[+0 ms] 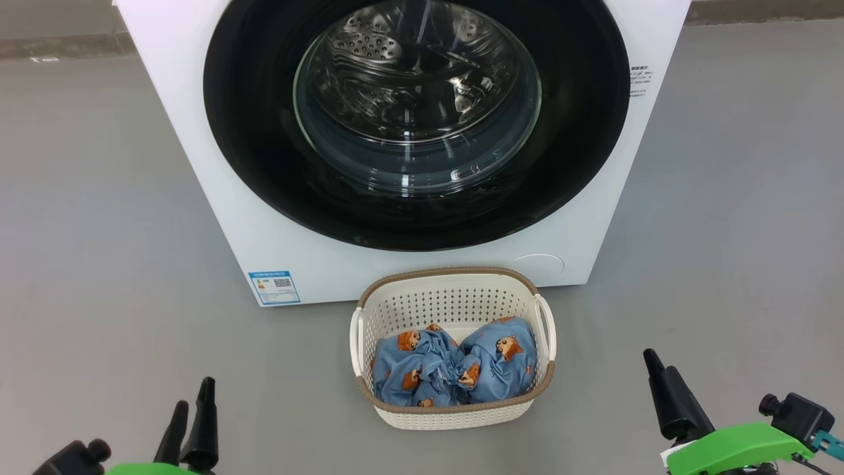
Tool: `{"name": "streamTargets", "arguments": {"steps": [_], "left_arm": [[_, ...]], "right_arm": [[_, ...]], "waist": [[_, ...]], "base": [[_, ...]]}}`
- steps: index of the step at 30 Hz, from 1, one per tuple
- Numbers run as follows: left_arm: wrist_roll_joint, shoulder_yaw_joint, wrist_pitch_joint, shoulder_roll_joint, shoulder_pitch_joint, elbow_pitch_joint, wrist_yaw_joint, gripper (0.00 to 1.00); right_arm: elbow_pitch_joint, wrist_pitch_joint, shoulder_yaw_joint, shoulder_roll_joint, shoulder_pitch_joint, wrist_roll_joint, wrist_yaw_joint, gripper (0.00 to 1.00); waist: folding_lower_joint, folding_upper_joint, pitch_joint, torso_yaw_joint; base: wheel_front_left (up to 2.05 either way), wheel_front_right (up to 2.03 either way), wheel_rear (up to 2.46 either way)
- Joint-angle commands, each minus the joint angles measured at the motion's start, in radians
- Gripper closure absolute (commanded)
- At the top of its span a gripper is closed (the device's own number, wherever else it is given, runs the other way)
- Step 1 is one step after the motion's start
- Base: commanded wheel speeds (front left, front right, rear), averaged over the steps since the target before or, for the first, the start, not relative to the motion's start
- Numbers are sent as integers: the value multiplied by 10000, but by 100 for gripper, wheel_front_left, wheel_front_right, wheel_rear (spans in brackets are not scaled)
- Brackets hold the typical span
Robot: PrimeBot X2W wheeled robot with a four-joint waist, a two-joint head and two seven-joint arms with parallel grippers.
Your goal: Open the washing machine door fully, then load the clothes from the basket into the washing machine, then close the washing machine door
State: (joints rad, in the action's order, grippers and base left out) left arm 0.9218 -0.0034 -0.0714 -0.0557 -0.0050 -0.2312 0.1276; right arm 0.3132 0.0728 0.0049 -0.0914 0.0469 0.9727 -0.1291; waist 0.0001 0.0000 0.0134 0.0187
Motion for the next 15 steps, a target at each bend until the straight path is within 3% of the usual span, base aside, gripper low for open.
{"name": "streamTargets", "arguments": {"steps": [1, 15], "left_arm": [[-352, 136, -131, -253, -366, 328, 15, 0], [-1942, 19, -543, -364, -418, 587, 19, 0]], "right_arm": [[-214, 129, 214, -137, 502, -319, -8, 0], [-180, 538, 556, -301, 659, -1698, -10, 0]], "waist": [[0, 0, 2, 1], [0, 0, 115, 24]], "base": [[0, 0, 0], [0, 0, 0]]}}
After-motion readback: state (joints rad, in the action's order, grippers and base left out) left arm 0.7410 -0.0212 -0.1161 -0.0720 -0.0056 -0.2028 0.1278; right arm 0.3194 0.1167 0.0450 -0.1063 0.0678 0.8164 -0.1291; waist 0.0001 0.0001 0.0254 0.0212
